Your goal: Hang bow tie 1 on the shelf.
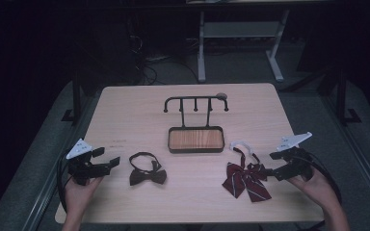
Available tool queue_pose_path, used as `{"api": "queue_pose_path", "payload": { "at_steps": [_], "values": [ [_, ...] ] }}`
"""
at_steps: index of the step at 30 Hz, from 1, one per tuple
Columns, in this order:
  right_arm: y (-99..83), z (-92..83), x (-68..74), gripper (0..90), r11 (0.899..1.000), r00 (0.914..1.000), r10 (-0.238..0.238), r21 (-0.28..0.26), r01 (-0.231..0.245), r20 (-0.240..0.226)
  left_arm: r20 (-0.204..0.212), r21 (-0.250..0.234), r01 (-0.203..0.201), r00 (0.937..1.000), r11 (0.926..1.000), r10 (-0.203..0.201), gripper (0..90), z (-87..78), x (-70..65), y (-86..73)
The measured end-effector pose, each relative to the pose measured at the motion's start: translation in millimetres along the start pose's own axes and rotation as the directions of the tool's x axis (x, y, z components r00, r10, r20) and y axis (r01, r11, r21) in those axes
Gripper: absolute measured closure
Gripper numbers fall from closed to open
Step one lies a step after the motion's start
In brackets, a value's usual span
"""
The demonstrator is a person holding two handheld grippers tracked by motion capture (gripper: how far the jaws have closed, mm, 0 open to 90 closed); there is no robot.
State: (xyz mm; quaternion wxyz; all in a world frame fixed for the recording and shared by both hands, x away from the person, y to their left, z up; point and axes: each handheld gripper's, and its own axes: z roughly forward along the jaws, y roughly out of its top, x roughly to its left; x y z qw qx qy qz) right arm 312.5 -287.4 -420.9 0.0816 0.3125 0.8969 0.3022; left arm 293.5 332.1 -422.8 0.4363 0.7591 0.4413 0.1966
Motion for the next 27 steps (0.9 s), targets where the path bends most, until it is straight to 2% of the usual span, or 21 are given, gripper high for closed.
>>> {"api": "queue_pose_path", "payload": {
  "at_steps": [3, 6, 10, 17, 21, 27],
  "values": [
    [3.7, 0.3, -0.1, 28.7, 1.0, 1.0, -0.003, 0.015, 0.003, -0.001, 0.003, 0.006, -0.002, 1.0, 1.0, 0.002, 20.2, 0.3, -0.2, -0.5],
    [9.3, 0.6, 0.4, 31.9, 0.999, 0.9997, -0.024, 0.03, 0.024, 0.003, 0.005, 0.008, -0.004, 1.0, 1.0, 0.004, 20.3, 1.4, -1.0, -0.1],
    [20.6, 9.2, -6.0, 37.4, 0.996, 0.9994, -0.034, 0.083, 0.033, 0.002, 0.011, 0.012, -0.013, 0.9999, 0.9999, 0.012, 20.3, 3.1, -1.9, 0.5],
    [34.8, 24.5, -11.4, 45.6, 0.989, 0.9995, -0.033, 0.145, 0.032, 0.002, 0.014, 0.014, -0.013, 0.9998, 0.9998, 0.013, 20.3, 3.7, -1.9, 0.6],
    [46.4, 33.3, -14.3, 50.6, 0.987, 0.9996, -0.026, 0.159, 0.027, -0.008, 0.016, 0.009, -0.015, 0.9998, 0.9999, 0.015, 20.6, 2.3, -2.0, 0.9],
    [61.8, 43.9, -16.9, 56.4, 0.982, 0.9999, -0.01, 0.191, 0.008, 0.01, 0.016, 0.01, -0.014, 0.9998, 0.9999, 0.014, 20.7, 1.7, -1.7, 1.2]
  ]
}}
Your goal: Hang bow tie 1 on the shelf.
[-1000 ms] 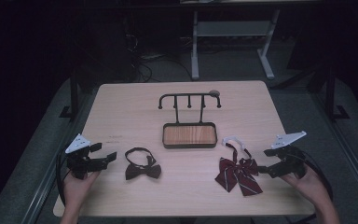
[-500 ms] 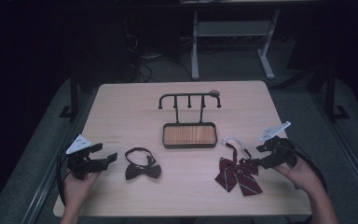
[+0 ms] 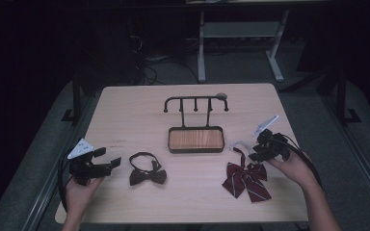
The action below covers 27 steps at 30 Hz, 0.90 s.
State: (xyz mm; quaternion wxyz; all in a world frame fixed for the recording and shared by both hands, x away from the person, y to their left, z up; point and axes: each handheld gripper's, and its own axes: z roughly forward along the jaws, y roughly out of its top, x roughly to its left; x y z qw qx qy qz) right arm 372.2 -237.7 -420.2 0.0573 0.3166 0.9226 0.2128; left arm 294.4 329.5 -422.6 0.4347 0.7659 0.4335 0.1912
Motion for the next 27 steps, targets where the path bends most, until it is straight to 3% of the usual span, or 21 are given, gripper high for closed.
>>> {"api": "queue_pose_path", "payload": {
  "at_steps": [14, 20, 23, 27],
  "values": [
    [3.3, 18.8, -14.2, 65.4, 0.993, 0.9976, 0.065, 0.1, -0.067, 0.026, 0.004, 0.0, -0.001, 1.0, 1.0, 0.001, 20.8, 1.2, -0.9, 0.4],
    [5.7, 25.1, -15.0, 72.9, 0.991, 0.9976, 0.064, 0.118, -0.066, 0.028, 0.005, -0.005, 0.006, 1.0, 1.0, -0.006, 20.9, 1.4, -1.5, 0.4],
    [7.3, 27.9, -14.1, 81.0, 0.99, 0.9981, 0.054, 0.131, -0.058, 0.028, 0.006, -0.005, 0.004, 1.0, 1.0, -0.004, 21.2, 0.8, -0.8, 0.3],
    [8.3, 23.1, -11.6, 85.9, 0.993, 0.9987, 0.048, 0.111, -0.05, 0.019, 0.007, -0.005, 0.005, 1.0, 1.0, -0.005, 21.3, 0.3, -0.9, 0.5]
  ]
}}
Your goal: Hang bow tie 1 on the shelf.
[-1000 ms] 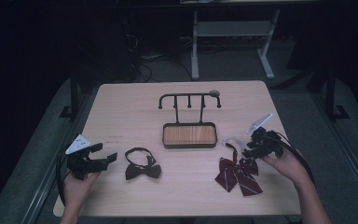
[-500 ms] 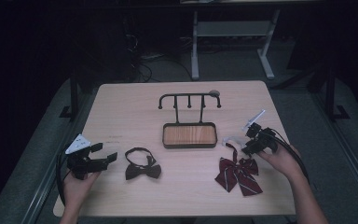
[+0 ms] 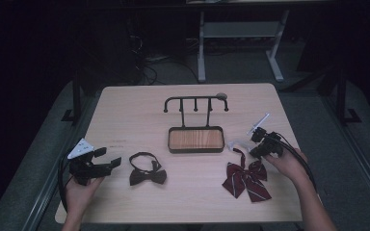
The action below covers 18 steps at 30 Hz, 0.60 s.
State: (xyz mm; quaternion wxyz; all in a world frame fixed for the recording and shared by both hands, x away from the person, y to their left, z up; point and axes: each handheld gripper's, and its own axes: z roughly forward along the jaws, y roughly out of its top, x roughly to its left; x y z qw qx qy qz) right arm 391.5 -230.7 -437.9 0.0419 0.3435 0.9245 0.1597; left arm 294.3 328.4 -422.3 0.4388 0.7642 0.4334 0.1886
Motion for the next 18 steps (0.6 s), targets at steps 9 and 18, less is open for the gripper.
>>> {"api": "queue_pose_path", "payload": {
  "at_steps": [9, 18],
  "values": [
    [0.0, -15.9, 5.5, 87.5, 0.999, 0.9997, -0.025, -0.035, 0.024, -0.009, -0.002, 0.007, -0.009, 1.0, 0.9999, 0.009, 21.3, -0.3, -0.2, 0.4],
    [-1.7, -28.1, 10.3, 87.5, 0.996, 0.9982, -0.057, -0.071, 0.056, -0.016, -0.001, 0.011, -0.014, 0.9999, 0.9998, 0.014, 21.3, -0.2, -1.0, 0.4]
  ]
}}
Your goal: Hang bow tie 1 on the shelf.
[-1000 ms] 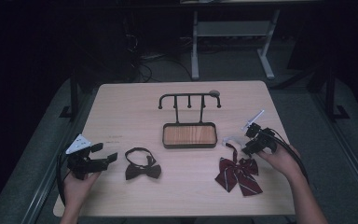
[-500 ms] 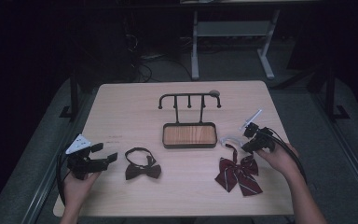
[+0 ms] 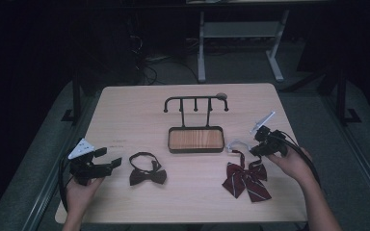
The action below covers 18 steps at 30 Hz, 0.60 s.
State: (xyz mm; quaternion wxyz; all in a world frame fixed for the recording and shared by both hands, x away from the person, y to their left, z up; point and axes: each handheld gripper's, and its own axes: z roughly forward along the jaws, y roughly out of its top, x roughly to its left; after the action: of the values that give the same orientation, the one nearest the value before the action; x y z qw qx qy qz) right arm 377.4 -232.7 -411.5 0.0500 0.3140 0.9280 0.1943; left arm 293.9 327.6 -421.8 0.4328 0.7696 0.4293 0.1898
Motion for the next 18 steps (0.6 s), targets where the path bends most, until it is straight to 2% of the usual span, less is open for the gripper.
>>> {"api": "queue_pose_path", "payload": {
  "at_steps": [6, 8, 14, 16, 18],
  "values": [
    [3.5, -15.7, 6.1, 87.4, 0.998, 0.9985, -0.053, -0.021, 0.053, -0.008, 0.0, -0.005, 0.01, 1.0, 0.9999, -0.01, 21.3, 0.4, -0.2, -0.2],
    [5.5, -25.6, 9.9, 87.4, 0.996, 0.9967, -0.081, -0.031, 0.08, -0.006, 0.001, -0.008, 0.012, 0.9999, 0.9999, -0.012, 21.3, 0.5, -0.4, -0.3],
    [9.5, -41.0, 17.2, 87.4, 0.992, 0.9928, -0.119, -0.049, 0.117, -0.019, 0.0, -0.008, 0.006, 1.0, 0.9999, -0.006, 21.3, 0.3, -0.8, -0.1],
    [12.1, -47.9, 20.0, 87.4, 0.988, 0.9893, -0.144, -0.052, 0.143, -0.022, 0.0, -0.007, 0.007, 1.0, 1.0, -0.007, 21.4, 0.4, -1.0, -0.1],
    [13.0, -50.1, 21.1, 87.4, 0.989, 0.9893, -0.144, -0.048, 0.143, -0.024, -0.001, -0.006, 0.006, 1.0, 1.0, -0.006, 21.3, 0.3, -0.6, -0.3]
  ]
}}
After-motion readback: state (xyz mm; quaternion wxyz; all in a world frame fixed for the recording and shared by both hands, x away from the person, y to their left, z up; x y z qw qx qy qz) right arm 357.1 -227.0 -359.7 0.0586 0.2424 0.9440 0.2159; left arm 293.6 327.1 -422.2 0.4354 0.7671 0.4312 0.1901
